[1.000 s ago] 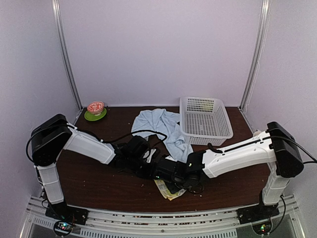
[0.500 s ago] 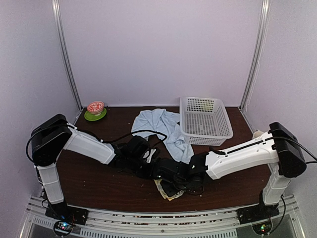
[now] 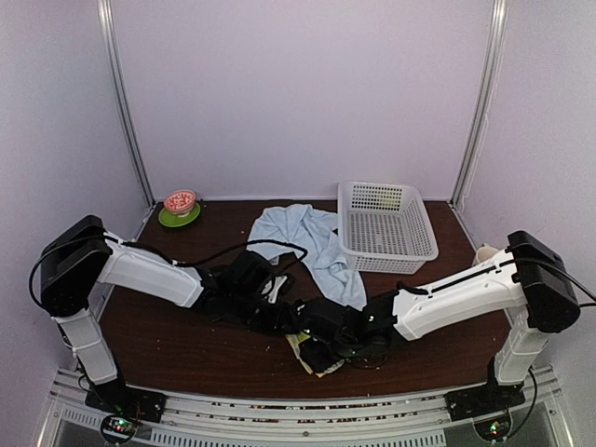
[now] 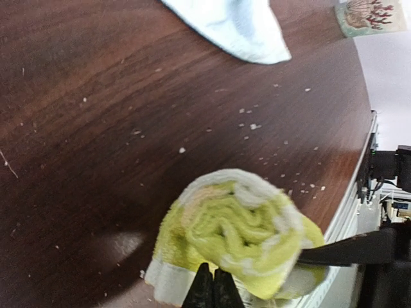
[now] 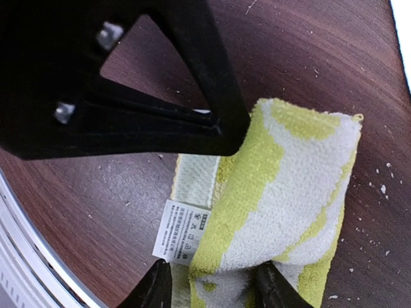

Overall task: Roll the towels
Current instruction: Roll the towel at the center of the board.

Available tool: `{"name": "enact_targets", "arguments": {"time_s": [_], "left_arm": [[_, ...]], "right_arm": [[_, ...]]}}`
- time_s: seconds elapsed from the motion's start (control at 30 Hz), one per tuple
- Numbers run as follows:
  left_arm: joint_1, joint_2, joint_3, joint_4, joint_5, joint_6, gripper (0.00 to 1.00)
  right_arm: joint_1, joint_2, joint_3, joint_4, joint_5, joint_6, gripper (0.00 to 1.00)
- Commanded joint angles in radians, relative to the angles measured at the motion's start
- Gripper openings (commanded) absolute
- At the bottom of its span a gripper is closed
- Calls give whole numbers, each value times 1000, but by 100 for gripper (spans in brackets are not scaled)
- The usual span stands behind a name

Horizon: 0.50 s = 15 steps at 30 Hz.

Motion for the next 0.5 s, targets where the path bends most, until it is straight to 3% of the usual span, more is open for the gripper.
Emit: {"name": "enact_targets", "arguments": {"time_s": [0.0, 0.17, 0.47], "left_arm": [[5, -81, -25, -6, -7, 8, 0], [5, -124, -10, -14, -15, 10, 0], [5, -63, 69, 17, 38, 6, 0]], "right_arm": [[-11, -12, -40, 42, -64, 0, 46], [-17, -17, -58, 65, -79, -3, 48], [-21, -15, -61, 71, -84, -2, 51]]}}
